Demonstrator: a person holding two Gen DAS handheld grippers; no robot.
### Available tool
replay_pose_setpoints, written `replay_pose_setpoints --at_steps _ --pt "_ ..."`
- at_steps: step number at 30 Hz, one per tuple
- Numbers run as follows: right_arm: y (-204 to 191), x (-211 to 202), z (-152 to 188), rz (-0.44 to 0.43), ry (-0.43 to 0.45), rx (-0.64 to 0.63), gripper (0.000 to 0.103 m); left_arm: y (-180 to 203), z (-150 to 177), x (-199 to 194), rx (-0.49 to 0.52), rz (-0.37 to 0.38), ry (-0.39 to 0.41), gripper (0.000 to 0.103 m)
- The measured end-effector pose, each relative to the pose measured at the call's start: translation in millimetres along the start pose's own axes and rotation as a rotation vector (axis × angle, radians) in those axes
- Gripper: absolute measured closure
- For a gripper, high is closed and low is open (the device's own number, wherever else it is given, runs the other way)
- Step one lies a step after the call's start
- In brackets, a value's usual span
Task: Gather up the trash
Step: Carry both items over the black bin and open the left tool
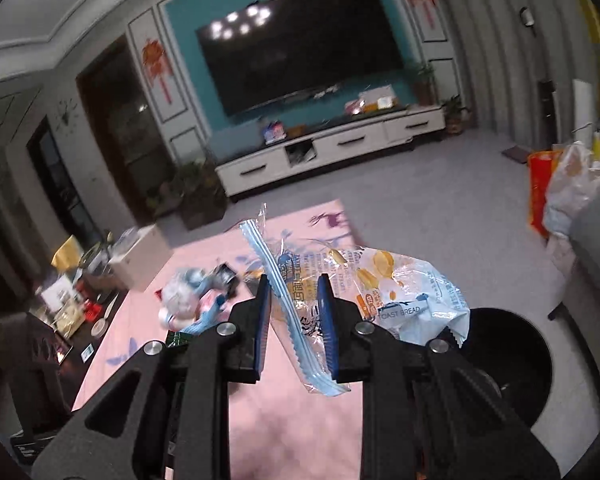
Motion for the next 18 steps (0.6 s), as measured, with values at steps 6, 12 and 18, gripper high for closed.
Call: replay_pose_setpoints --at_steps 6,12,18 --pt "40 -15 -9 0.035 0.03 0.062 0.079 53 1 25 0.041 0.045 -0.013 0.071" --pt "88 -29 -10 0.056 0.043 0.163 0.079 98 17 64 0.094 0.071 -0.064 0.071" --pt "128 -32 -5 0.092 0.034 0.248 0.079 131 35 101 0.132 0.086 -0.126 0.071"
Point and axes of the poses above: each gripper's, at about its wrist camera, not at the fingertips, and x roughly the way its jaws point, y to its right, z to its underside, the point moved 10 cm from there along x, roughly the way its jaws point, and after that the axes turned 3 degrees about y, right-handed, at the moved point
